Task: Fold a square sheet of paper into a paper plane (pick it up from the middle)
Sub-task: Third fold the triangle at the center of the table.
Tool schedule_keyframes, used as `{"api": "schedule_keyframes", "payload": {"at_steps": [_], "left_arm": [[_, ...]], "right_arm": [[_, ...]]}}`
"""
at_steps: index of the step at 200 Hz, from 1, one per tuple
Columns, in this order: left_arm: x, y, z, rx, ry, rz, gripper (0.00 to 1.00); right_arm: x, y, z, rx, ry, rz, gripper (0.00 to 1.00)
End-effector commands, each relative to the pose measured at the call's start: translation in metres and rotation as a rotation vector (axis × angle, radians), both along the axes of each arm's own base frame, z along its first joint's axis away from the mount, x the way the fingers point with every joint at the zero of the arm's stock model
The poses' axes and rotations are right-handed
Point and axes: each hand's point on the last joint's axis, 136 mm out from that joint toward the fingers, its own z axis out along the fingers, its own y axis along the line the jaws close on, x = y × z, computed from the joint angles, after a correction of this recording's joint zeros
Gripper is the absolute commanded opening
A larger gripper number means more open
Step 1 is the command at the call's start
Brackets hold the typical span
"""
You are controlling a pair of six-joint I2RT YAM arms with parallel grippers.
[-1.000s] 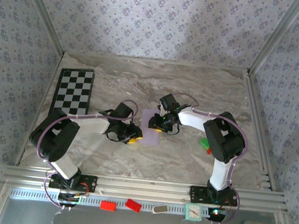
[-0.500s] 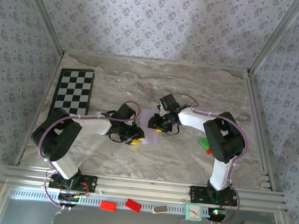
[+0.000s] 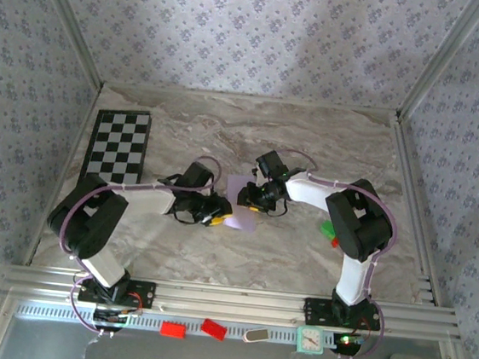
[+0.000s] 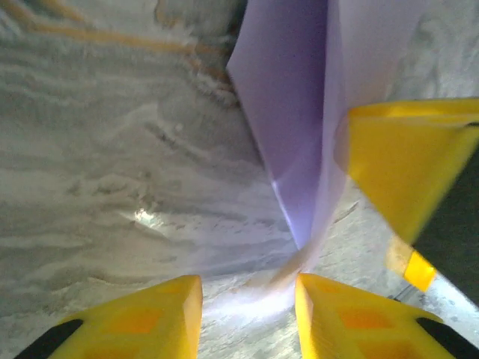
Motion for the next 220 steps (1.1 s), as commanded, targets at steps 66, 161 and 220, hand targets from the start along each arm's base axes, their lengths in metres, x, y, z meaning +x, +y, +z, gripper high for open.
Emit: {"api": "schedule_keyframes", "payload": {"at_steps": [66, 161, 220], "left_arm": [[0.015, -0.004, 0.007, -0.086, -0.024, 0.022, 0.40], [0.033, -0.005, -0.003, -0.120, 0.009, 0.069, 0.26], [0.036, -0.006, -0.006, -0.121, 0.028, 0.086, 0.08]], "right_arm": [[-0.024, -0.018, -0.035, -0.101, 0.082, 0.030, 0.37], [-0.023, -0.019, -0.034, -0.094, 0.066, 0.034, 0.37], [-0.010, -0.007, -0.002, -0.019, -0.062, 0.096, 0.40]]}}
